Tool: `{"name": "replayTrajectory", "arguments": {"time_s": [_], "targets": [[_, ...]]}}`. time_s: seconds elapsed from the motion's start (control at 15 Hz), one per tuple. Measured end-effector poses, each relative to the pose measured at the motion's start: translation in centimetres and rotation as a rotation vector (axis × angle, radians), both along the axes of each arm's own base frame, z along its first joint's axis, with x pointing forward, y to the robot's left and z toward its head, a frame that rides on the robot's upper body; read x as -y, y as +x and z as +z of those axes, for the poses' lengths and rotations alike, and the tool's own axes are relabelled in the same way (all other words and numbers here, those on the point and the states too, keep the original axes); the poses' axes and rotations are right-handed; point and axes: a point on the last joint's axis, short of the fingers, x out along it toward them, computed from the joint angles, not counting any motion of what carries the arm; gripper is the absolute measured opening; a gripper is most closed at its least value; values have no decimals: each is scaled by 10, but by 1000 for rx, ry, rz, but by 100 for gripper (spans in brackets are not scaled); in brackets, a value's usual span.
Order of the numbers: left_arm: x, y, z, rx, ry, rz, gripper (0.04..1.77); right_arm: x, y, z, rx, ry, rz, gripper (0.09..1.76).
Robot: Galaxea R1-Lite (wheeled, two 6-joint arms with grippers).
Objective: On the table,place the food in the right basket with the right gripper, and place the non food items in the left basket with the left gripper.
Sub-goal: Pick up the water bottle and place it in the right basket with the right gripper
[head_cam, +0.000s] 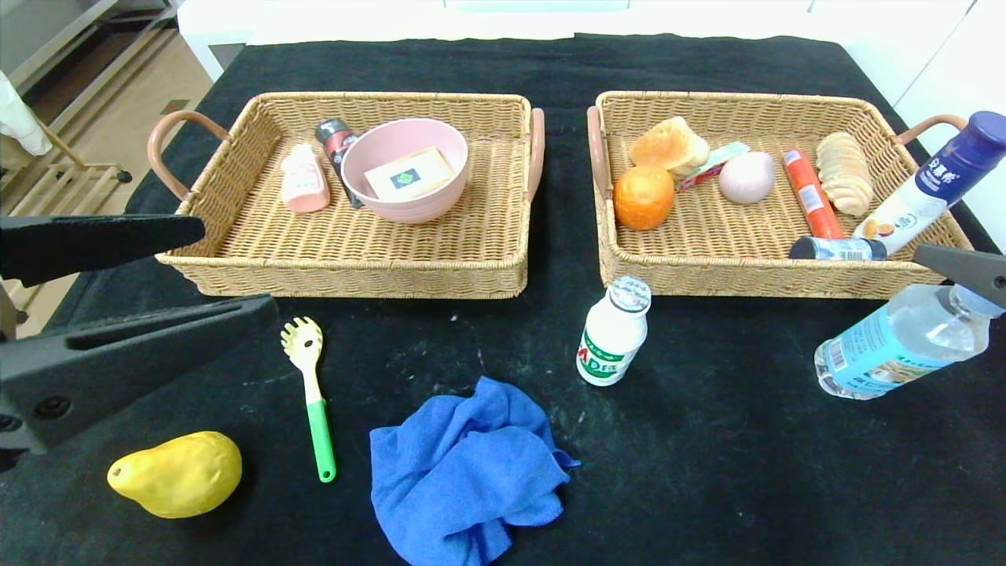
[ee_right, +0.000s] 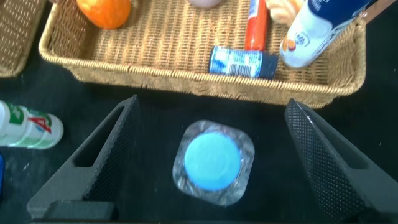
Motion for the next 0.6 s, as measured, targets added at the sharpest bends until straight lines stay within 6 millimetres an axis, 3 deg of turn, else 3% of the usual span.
{"name": "replayTrajectory", "arguments": {"time_s": [0.6], "targets": [[0,0,0,-1,1,0,172,-4,-5,-37,18,-28,31,170]]}}
